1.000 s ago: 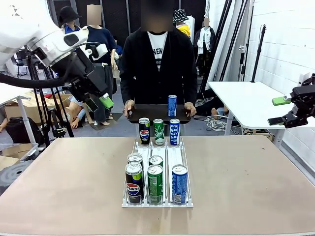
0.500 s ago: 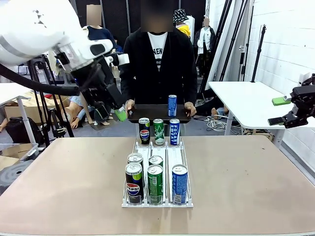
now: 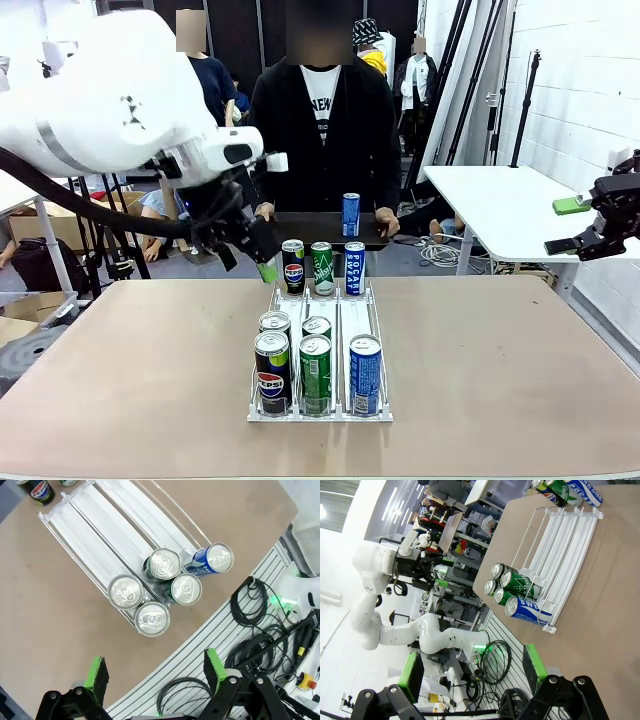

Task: Retrieve and hand over the desired beverage to the person.
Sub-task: Pick up another can of the same type that the person held from the Automatic Can Dispenser.

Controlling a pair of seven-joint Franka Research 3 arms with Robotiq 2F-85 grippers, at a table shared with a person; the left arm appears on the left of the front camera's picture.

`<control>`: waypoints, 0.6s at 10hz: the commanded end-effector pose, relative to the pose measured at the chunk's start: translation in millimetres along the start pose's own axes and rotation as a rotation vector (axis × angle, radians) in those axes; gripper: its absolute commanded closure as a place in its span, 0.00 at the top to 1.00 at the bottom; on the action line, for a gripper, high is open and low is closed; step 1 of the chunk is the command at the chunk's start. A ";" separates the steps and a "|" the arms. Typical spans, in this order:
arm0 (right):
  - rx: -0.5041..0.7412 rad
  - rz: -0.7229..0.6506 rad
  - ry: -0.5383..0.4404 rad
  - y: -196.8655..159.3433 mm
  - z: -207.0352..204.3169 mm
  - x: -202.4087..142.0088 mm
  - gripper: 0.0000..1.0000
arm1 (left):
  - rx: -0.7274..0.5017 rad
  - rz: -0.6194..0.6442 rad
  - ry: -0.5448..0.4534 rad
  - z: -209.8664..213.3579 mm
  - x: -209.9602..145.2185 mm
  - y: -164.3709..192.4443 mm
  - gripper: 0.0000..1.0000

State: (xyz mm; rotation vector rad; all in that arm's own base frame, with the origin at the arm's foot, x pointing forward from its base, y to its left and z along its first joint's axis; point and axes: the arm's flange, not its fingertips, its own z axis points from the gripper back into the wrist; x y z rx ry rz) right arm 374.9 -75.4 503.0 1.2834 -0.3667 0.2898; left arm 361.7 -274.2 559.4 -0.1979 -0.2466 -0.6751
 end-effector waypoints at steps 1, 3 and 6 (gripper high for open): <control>0.006 0.003 0.004 0.5 -1.2 -5.0 1.00 | 0.069 0.025 0.032 -19.1 2.8 -9.2 1.00; 0.006 0.003 0.004 0.5 -1.2 -5.0 1.00 | 0.078 0.020 0.062 -34.4 8.0 -15.9 1.00; 0.006 0.003 0.004 0.5 -1.2 -5.0 1.00 | 0.065 0.044 0.122 -47.6 21.7 -13.1 1.00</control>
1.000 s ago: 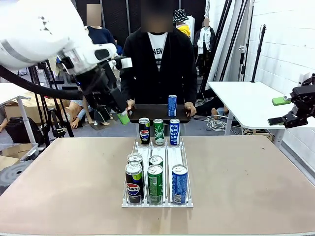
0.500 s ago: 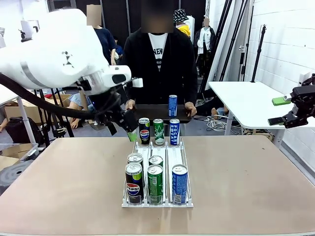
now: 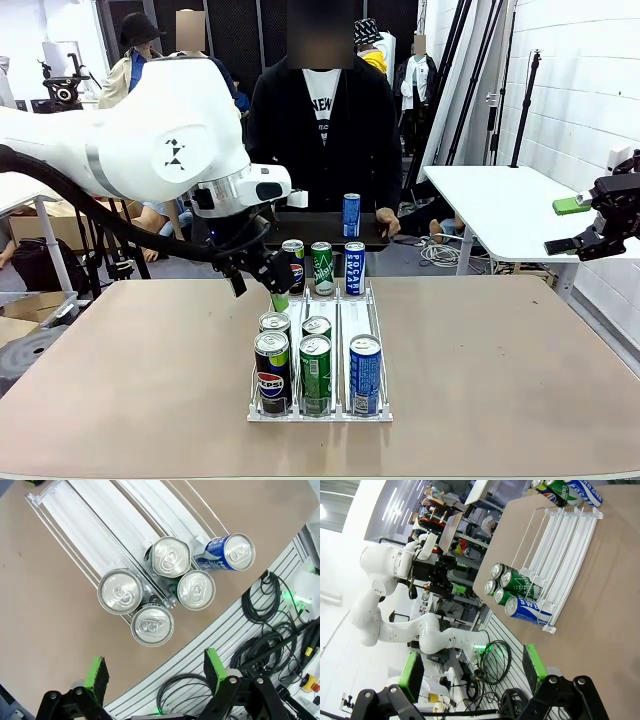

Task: Retrieve and hand over the desired beverage to the person.
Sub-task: Pick up another can of the same type that the person held from the Automatic Can Dispenser.

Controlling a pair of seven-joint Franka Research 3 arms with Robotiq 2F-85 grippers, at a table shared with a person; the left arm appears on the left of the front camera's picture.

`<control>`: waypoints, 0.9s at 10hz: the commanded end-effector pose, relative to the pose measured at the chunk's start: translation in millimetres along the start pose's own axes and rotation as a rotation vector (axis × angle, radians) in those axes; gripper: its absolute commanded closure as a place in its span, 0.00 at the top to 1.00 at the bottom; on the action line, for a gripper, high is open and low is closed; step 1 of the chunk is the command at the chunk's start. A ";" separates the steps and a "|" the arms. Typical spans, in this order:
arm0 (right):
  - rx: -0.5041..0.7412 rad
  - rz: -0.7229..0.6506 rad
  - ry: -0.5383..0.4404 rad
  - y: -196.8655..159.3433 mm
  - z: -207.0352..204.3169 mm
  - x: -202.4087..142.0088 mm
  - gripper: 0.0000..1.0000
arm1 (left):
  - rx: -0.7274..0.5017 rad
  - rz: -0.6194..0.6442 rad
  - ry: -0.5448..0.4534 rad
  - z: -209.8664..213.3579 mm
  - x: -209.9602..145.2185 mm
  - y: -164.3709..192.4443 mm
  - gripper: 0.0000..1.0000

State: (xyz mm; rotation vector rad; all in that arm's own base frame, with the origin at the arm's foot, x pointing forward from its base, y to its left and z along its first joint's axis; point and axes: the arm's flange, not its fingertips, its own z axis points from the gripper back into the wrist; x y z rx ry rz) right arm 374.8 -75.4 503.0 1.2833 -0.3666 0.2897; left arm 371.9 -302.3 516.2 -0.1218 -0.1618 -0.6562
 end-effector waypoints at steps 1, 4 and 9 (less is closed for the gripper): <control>0.006 0.003 0.004 0.5 -1.2 -5.0 1.00 | 0.017 0.025 0.040 0.0 11.2 -2.5 1.00; 0.006 0.003 0.004 0.5 -1.2 -5.0 1.00 | 0.068 0.050 0.076 -18.2 13.9 -3.6 1.00; 0.006 0.003 0.004 0.5 -1.2 -5.0 1.00 | 0.104 0.067 0.108 -35.4 2.9 -21.8 1.00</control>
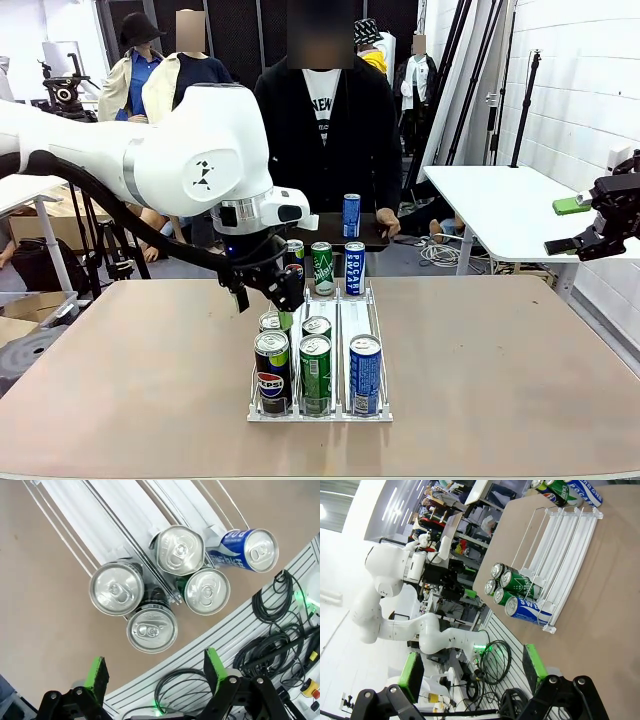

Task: Retrieve and hand over the desired beverage to the person.
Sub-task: Pick up another can of the same type that the person held from the Automatic Can Dispenser.

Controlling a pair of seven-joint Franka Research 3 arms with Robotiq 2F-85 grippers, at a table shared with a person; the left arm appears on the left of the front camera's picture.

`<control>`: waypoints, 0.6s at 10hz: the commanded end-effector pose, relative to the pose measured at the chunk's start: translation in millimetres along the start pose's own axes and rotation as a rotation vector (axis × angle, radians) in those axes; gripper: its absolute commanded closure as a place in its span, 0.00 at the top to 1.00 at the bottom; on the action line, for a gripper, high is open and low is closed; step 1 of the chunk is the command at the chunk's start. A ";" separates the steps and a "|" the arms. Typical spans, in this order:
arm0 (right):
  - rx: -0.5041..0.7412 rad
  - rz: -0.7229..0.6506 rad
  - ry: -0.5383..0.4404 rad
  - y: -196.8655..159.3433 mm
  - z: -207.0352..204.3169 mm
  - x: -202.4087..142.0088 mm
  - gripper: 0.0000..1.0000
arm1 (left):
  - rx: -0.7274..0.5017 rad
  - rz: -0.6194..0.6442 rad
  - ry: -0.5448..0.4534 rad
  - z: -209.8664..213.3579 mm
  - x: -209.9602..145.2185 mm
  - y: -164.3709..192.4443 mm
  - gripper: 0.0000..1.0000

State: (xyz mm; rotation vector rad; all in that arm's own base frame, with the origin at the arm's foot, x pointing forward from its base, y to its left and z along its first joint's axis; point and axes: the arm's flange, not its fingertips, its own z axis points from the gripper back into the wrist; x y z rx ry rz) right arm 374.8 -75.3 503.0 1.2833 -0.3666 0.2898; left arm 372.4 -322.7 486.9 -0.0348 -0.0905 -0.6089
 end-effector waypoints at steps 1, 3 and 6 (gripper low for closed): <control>0.006 0.003 0.003 0.5 -1.2 -5.0 1.00 | 0.053 0.018 0.022 -6.8 -8.2 -11.5 1.00; 0.006 0.003 0.003 0.5 -1.2 -5.0 1.00 | 0.066 0.024 0.012 -9.0 -10.3 -14.1 1.00; 0.006 0.003 0.003 0.5 -1.2 -5.0 1.00 | 0.072 0.044 0.007 -16.4 -9.8 -12.5 1.00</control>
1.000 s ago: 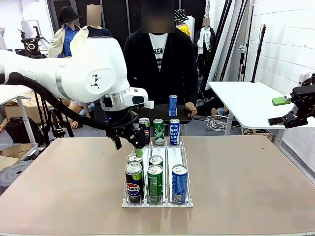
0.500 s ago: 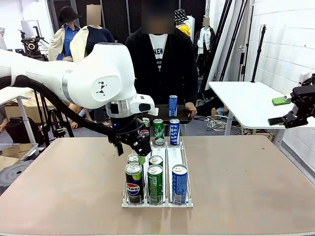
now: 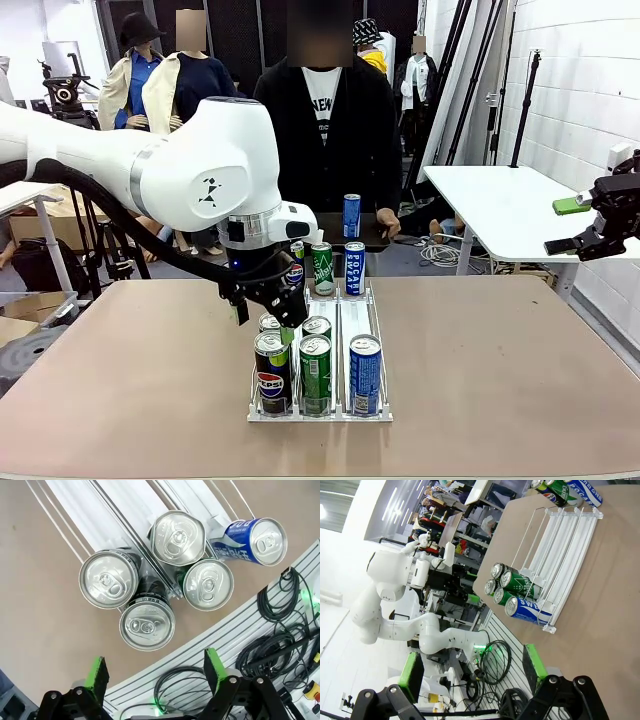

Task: Retrieve and hand over the desired beverage to the person.
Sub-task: Pick up another can of the same type that the person held from the Automatic Can Dispenser.

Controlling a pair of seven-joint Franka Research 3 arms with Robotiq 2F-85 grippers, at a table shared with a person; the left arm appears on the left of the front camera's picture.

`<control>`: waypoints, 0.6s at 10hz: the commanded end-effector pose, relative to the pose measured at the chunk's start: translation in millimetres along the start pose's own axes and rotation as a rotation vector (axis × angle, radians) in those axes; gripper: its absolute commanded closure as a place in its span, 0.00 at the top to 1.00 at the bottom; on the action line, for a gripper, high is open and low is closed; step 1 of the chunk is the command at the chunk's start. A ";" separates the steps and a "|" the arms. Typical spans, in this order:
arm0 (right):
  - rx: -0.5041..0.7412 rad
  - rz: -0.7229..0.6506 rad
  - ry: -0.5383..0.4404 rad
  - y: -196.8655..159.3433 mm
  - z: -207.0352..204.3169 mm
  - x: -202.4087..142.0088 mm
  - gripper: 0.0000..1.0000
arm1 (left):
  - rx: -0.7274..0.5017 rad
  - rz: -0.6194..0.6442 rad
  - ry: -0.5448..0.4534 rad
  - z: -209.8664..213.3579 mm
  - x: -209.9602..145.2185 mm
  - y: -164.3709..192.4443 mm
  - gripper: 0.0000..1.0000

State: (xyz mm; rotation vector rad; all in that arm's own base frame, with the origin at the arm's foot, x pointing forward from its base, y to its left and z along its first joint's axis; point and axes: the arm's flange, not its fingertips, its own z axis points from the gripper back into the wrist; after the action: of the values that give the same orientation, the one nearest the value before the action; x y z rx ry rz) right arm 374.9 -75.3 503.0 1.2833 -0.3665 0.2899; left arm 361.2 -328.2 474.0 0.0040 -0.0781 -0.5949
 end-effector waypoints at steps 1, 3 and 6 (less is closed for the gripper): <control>0.006 0.003 0.003 0.5 -1.1 -5.0 1.00 | 0.039 0.038 -0.014 -6.9 -2.1 -0.3 1.00; 0.006 0.003 0.003 0.5 -1.1 -5.0 1.00 | 0.046 0.054 -0.016 -13.5 -0.5 2.7 1.00; 0.006 0.003 0.003 0.5 -1.1 -5.0 1.00 | 0.044 0.060 -0.032 -18.7 4.7 5.0 1.00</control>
State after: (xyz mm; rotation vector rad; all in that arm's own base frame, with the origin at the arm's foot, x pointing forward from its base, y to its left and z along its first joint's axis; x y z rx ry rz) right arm 374.9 -75.3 503.0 1.2833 -0.3665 0.2899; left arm 366.9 -325.5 461.1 0.0120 -0.0895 -0.5614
